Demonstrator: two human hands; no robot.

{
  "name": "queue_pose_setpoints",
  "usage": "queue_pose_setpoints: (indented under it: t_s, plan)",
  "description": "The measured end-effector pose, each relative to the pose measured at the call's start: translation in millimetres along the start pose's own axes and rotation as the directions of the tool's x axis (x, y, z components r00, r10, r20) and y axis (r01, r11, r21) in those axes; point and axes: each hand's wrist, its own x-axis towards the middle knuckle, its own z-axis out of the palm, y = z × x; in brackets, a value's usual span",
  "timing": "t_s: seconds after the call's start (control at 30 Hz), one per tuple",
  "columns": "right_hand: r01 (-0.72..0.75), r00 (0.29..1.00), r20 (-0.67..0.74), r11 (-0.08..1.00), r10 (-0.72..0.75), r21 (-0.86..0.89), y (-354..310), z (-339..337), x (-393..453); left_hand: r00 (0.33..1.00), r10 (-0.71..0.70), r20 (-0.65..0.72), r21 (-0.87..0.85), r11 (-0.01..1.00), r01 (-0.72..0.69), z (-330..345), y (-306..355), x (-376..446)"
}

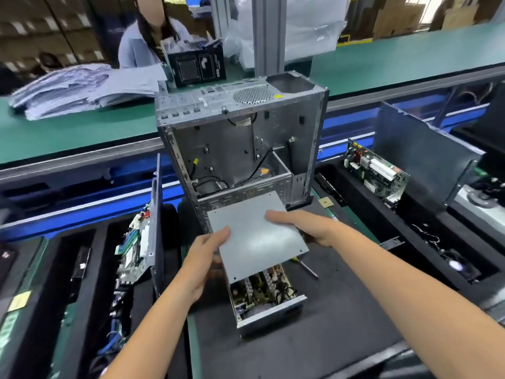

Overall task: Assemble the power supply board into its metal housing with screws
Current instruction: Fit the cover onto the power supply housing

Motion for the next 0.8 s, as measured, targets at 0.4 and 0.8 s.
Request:
queue_pose_setpoints:
  t_s: [0.4, 0.8]
  plan:
    - [0.015, 1.0, -0.01, 0.992, -0.014, 0.126, -10, -9, 9, 0.999, -0.02, -0.049, 0.011, 1.0, 0.02, 5, 22, 11]
    - [0.129, 0.989, -0.087, 0.986, -0.12, 0.109, -59, -19, 14, 0.988, 0.086, -0.128, 0.073, 0.994, -0.077, -3, 66, 21]
